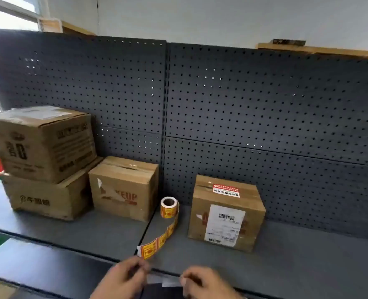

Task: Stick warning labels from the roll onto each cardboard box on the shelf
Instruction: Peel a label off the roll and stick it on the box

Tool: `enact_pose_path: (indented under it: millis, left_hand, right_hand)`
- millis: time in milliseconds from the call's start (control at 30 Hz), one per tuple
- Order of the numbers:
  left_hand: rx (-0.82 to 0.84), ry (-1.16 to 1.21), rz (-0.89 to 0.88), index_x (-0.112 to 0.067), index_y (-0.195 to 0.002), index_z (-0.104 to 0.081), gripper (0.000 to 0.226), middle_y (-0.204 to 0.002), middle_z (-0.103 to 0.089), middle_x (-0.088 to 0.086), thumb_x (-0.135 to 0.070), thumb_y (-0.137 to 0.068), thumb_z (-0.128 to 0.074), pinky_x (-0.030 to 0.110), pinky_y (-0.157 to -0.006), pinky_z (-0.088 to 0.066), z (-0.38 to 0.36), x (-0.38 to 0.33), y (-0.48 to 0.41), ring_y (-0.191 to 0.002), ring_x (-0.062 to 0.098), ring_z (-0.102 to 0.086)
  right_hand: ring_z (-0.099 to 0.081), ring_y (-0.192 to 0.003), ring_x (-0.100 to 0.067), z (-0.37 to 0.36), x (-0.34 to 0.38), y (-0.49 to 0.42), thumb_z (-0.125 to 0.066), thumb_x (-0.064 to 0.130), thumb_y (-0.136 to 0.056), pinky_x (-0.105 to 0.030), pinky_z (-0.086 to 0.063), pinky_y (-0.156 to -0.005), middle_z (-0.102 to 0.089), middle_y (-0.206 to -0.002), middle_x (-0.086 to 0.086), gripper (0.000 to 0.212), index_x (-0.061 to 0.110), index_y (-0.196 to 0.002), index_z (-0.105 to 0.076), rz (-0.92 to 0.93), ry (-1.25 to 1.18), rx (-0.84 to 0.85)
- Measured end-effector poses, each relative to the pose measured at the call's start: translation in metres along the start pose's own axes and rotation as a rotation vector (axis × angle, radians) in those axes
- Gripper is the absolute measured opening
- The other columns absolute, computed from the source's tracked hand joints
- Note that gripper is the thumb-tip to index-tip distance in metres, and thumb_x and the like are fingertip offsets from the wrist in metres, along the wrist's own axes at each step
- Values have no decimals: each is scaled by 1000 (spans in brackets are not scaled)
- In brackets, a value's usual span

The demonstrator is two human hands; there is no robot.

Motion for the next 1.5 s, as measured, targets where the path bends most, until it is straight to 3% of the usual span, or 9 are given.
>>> enact_pose_path:
  millis: [100, 233, 367, 500, 633, 733, 867, 1233, 1500]
  left_hand:
    - [-116, -9, -63, -45, -96, -69, 18, -86, -75, 3, -28, -98, -62, 37, -76, -57, 18, -7, -34, -71, 8, -68]
    - [-209, -594, -136, -42, -106, -60, 20, -97, -66, -20, -51, -93, -48, 30, -70, -53, 22, -7, -50, -92, 3, -64]
    - [-273, -685, -252, -39, -104, -55, 37, -98, -52, -19, -61, -86, -31, 27, -62, -47, 24, 0, -61, -96, 5, -55]
    - [-322, -731, -286, -38, -103, -51, 25, -98, -39, -19, -58, -90, -56, 23, -57, -44, 21, 13, -69, -90, 8, -45]
    - [-317, -718, -280, -38, -114, -54, 37, -103, -45, -16, -56, -85, -70, 22, -64, -43, 19, 16, -73, -94, 10, -50]
    - [-237, -650, -208, -45, -110, -56, 21, -103, -57, -21, -59, -94, -60, 24, -71, -46, 17, 12, -74, -99, 7, -51]
    - [-168, -317, -77, -37, -82, -66, 17, -73, -71, -15, -47, -95, -66, 33, -66, -53, 16, 4, -72, -74, 5, -65]
    - [-205, 586, 98, -3, -97, -71, 15, -85, -77, 13, -17, -94, -75, 31, -71, -61, 7, -13, -61, -80, 22, -74]
    - [-147, 621, 70, -15, -105, -80, 13, -100, -80, 10, -14, -98, -69, 30, -76, -59, 0, -12, -48, -97, 26, -76]
  right_hand:
    - [-61, -76, -2, 10, 26, -34, -60, 30, -101, -20, -50, -72, -70, -85, 3, 15, 22, -100, -73, 88, -102, -171]
    - [-62, -78, -6, 16, 39, -63, -58, 33, -101, -27, -50, -75, -70, -88, 9, 14, 29, -104, -71, 143, -92, -290]
    - [-62, -74, -9, 5, 42, -82, -56, 33, -102, -22, -47, -66, -69, -91, 8, 9, 31, -104, -64, 139, -21, -429]
    - [-57, -78, -5, -15, 35, -96, -54, 35, -100, -26, -48, -73, -65, -97, 8, 11, 29, -107, -59, 119, 12, -460]
    - [-61, -87, -6, -23, 34, -102, -55, 32, -100, -27, -50, -77, -64, -98, 10, 7, 29, -105, -59, 133, 26, -468]
    - [-59, -82, -5, -24, 35, -104, -58, 29, -98, -23, -48, -73, -64, -94, 10, 3, 29, -102, -59, 157, 14, -477]
    - [-58, -73, -3, -26, 37, -104, -63, 27, -99, -20, -47, -66, -64, -85, 8, 6, 28, -94, -60, 204, -55, -443]
    - [-69, -101, -5, -24, 49, -91, -65, 38, -99, -31, -58, -86, -75, -103, 13, 15, 30, -107, -74, 383, -204, -369]
    - [-66, -96, -9, -25, 38, -80, -71, 36, -94, -30, -55, -81, -70, -102, 15, 8, 30, -99, -74, 368, -175, -411]
Point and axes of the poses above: each hand's wrist, its own y-axis away from the middle knuckle, its own z-axis out of the back of the hand, x = y × z, the point moved 1 cm from there along -y, towards the middle knuckle
